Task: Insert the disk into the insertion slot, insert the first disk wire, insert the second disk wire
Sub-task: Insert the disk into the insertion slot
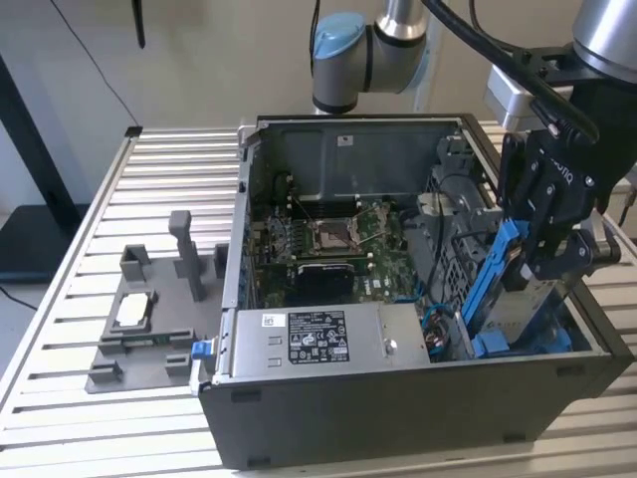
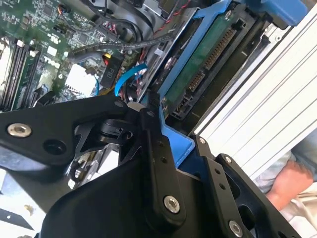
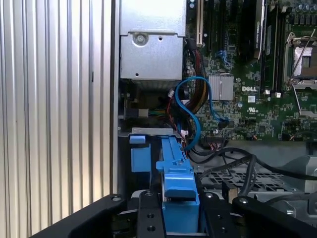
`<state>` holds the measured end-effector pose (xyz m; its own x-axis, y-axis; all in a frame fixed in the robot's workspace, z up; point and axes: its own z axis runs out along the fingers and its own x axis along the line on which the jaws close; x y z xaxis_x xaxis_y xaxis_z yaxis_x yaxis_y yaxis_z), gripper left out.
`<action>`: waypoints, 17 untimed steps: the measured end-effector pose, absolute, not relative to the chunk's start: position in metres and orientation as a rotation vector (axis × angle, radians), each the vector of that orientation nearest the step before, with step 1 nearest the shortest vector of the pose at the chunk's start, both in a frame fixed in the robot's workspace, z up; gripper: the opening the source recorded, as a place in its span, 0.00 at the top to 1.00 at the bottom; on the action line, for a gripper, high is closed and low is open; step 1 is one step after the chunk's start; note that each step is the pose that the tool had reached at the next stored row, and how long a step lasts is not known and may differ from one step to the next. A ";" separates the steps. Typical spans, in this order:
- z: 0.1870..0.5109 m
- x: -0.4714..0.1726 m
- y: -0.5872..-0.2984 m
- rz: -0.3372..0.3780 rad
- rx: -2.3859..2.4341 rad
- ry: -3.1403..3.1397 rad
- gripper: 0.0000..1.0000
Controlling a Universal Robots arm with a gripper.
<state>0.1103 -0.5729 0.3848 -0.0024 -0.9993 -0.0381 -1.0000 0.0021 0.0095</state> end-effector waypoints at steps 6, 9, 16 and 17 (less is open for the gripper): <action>0.385 0.110 -0.573 0.051 -2.205 2.210 0.60; 0.389 0.110 -0.573 0.051 -2.205 2.210 0.60; 0.399 0.110 -0.565 0.050 -2.202 2.208 0.60; 0.399 0.110 -0.563 0.049 -2.200 2.205 0.60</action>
